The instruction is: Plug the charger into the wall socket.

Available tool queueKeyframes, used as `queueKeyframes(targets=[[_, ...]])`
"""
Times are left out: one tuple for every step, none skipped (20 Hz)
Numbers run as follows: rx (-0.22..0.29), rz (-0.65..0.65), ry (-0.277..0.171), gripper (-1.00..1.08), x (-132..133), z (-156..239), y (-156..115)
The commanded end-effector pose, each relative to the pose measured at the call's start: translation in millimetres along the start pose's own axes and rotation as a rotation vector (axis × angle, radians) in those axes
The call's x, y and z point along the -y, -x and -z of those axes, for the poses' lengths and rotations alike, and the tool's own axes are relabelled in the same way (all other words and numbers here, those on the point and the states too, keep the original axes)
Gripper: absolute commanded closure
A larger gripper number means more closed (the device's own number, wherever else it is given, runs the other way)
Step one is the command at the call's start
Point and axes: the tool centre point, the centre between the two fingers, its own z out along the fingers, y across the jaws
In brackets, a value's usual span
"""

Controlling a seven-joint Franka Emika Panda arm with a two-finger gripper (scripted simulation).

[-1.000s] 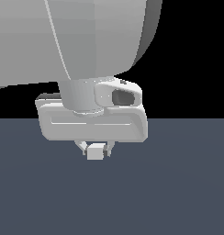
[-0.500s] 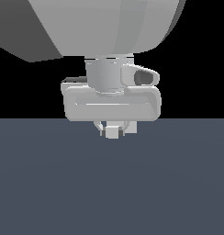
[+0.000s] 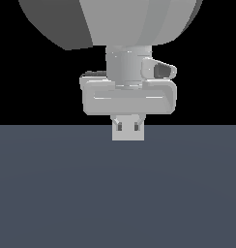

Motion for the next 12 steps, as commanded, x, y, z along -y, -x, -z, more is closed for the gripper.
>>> queueKeyframes(targets=[[0.001,0.005,-0.003,1.08,-2.3,1.8,-4.9],[0.001,0.006,-0.004,1.08,-3.1,2.2,-6.3],[0.001,0.006,-0.005,1.08,-3.6,2.5,-7.4],[0.002,0.007,-0.006,1.08,-4.0,2.8,-8.3],[0.002,0.007,-0.006,1.08,-4.3,2.9,-8.9],[0.002,0.007,-0.006,1.08,-4.7,3.1,-9.4],[0.003,0.008,-0.007,1.08,-4.5,2.9,-9.5],[0.003,0.008,-0.007,1.08,-4.4,2.9,-9.5],[0.003,0.008,-0.007,1.08,-4.4,2.9,-9.5],[0.003,0.008,-0.007,1.08,-4.4,2.9,-9.5],[0.003,0.008,-0.007,1.08,-4.4,2.9,-9.5],[0.003,0.008,-0.007,1.08,-4.3,2.9,-9.3]])
